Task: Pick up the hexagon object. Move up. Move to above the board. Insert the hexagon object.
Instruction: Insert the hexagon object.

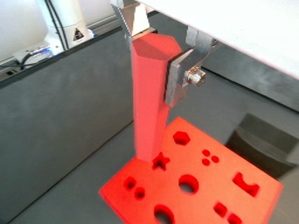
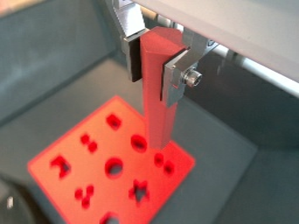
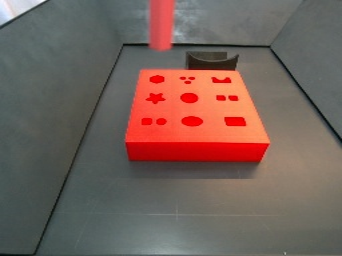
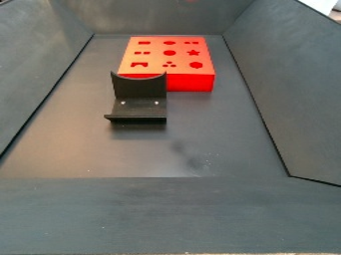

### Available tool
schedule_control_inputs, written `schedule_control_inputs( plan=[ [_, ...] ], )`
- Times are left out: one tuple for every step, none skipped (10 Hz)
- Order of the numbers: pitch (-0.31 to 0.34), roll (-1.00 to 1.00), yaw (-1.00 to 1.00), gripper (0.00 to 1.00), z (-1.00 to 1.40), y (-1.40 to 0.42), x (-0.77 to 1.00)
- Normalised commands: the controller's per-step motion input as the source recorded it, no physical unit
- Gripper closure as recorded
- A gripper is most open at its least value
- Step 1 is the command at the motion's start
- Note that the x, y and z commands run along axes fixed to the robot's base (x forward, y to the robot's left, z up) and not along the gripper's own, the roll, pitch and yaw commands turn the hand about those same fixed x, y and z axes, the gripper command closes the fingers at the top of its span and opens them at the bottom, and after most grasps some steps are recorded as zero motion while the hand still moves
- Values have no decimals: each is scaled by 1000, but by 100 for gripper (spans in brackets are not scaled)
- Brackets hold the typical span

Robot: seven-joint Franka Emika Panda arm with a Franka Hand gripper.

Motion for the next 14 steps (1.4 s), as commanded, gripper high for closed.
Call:
schedule_control_inputs(
  plan=[
    [-141, 87, 0, 100, -1000, 794, -671],
    [-107, 157, 14, 100, -989, 794, -483],
    [-86, 166, 0, 100, -991, 831, -400],
    [-61, 133, 0, 100, -966, 966, 0],
    [-66, 0, -20, 100, -614, 840, 389],
    [-163, -70, -6, 100, -397, 811, 571],
    [-136, -64, 0, 100, -337, 834, 543],
    [-4, 30, 0, 100, -220, 577, 180],
    [0, 0, 0, 100, -14, 300, -89],
    [-16, 0, -60, 100, 69, 0, -189],
    [-47, 0, 0, 100, 0, -49, -31],
    [-63, 0, 0, 100, -3, -57, 0],
    [-99, 0, 0, 100, -57, -63, 80],
    [-121, 0, 0, 100, -137, -83, 123]
  ],
)
